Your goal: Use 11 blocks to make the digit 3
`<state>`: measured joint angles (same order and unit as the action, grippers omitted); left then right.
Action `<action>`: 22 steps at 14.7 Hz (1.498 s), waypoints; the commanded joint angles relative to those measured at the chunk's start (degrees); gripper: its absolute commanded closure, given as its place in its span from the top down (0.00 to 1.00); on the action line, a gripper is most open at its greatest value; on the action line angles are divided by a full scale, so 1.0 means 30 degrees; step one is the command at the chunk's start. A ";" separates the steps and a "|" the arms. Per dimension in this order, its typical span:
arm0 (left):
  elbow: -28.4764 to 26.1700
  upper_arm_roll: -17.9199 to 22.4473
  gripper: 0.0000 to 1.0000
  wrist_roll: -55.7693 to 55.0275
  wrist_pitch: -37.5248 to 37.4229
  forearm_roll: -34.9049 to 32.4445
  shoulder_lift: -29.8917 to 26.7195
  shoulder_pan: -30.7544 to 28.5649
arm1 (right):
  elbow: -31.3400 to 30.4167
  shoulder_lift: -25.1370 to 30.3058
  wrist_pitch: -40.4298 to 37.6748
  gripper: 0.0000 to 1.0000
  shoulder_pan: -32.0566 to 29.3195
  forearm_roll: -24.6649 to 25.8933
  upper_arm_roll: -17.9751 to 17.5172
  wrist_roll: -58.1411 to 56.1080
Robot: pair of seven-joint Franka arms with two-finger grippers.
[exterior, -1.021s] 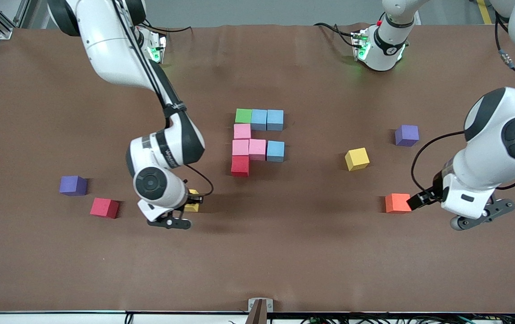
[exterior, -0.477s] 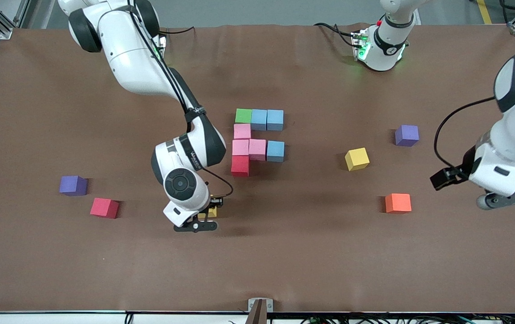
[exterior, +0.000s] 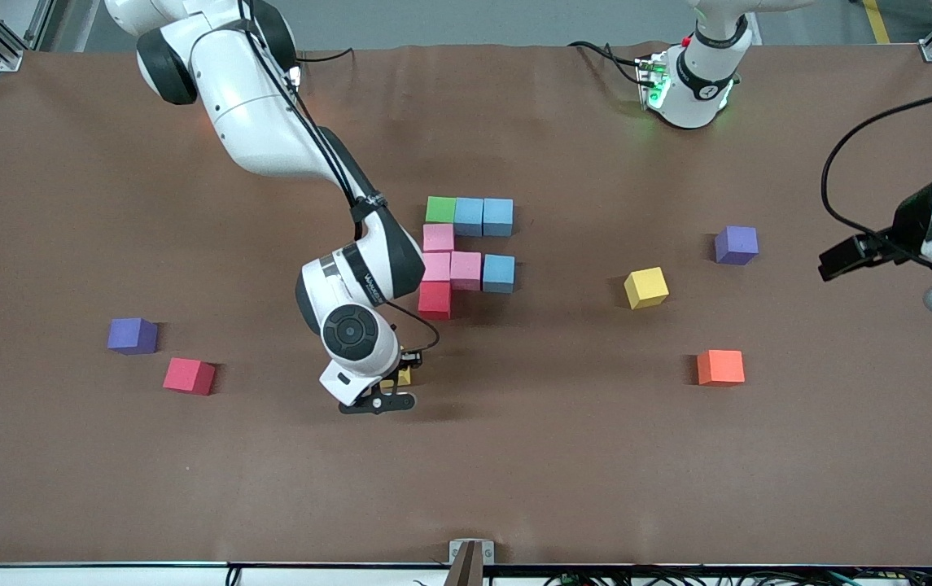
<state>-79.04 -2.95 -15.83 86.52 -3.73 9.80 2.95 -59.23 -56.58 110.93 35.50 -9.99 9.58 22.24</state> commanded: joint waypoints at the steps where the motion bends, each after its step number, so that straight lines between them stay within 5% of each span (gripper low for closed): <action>1: -0.2622 0.1334 1.00 0.1000 0.0074 0.0247 -0.2264 0.1010 | 0.0555 -0.0445 0.0229 0.36 0.0442 -0.0214 -0.0117 0.0993; 4: -0.3944 0.1335 1.00 0.1030 0.0220 0.0218 -0.3528 0.1040 | 0.0555 -0.0650 0.0258 0.36 0.0765 -0.0596 -0.0117 0.1284; 22: -0.3742 0.1189 1.00 0.1000 0.0719 0.0276 -0.3090 0.0952 | 0.0525 -0.0738 -0.1089 0.36 0.1732 -0.1915 0.0117 0.2429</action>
<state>-89.69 0.40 -13.51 87.86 -3.73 0.92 5.68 -59.08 -58.13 108.70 40.22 -14.60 9.26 28.80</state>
